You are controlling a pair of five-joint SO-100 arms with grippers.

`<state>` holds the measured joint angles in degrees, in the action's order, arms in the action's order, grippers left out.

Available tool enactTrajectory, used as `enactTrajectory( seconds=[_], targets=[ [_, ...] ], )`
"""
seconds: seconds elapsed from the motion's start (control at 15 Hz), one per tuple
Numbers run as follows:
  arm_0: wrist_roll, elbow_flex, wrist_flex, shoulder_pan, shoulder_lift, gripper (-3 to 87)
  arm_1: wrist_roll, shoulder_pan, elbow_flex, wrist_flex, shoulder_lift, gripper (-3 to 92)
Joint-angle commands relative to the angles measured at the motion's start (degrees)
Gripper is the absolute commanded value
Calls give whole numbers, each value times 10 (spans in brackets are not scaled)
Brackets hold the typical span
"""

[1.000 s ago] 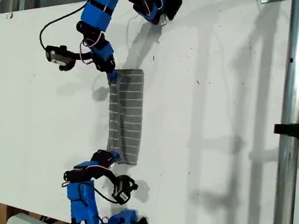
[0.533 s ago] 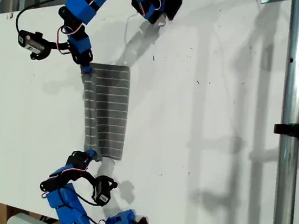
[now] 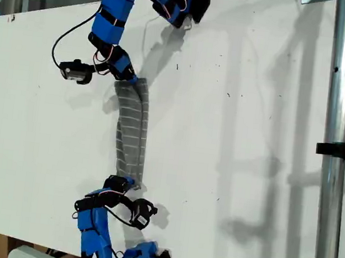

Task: Grasp corners of a towel and fold twice.

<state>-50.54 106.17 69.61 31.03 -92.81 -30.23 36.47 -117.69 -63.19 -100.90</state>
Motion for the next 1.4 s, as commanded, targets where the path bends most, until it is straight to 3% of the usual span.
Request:
enactTrajectory(
  seconds=[0.0, 0.13, 0.33, 0.6, 0.87, 1.0, 1.13, 1.27, 1.33],
  targets=[
    [-24, 13, -44, -9, 31, -4, -4, 7, 0, 13, 23, -2],
    [-36, -4, -69, -4, 112, 40, -10, 8, 10, 30, 89, -2],
    [-33, -68, -33, -4, 145, 152, -21, 4, 21, 38, 97, -2],
    [-14, -114, 102, -14, -45, 365, -19, 23, 23, -39, -3, -2],
    [12, -95, 221, -3, -302, 314, -22, 47, 25, -144, -171, 70],
    [-7, -12, 225, -13, -427, 281, -22, 63, 16, -183, -240, 138],
    [-31, 108, 182, -65, -578, 180, -66, 80, -23, -201, -332, 249],
    [-89, 270, 95, -149, -785, -25, -130, 99, -116, -170, -460, 307],
    [-143, 367, 38, -200, -904, -26, -154, 101, -162, -156, -506, 317]
  ],
)
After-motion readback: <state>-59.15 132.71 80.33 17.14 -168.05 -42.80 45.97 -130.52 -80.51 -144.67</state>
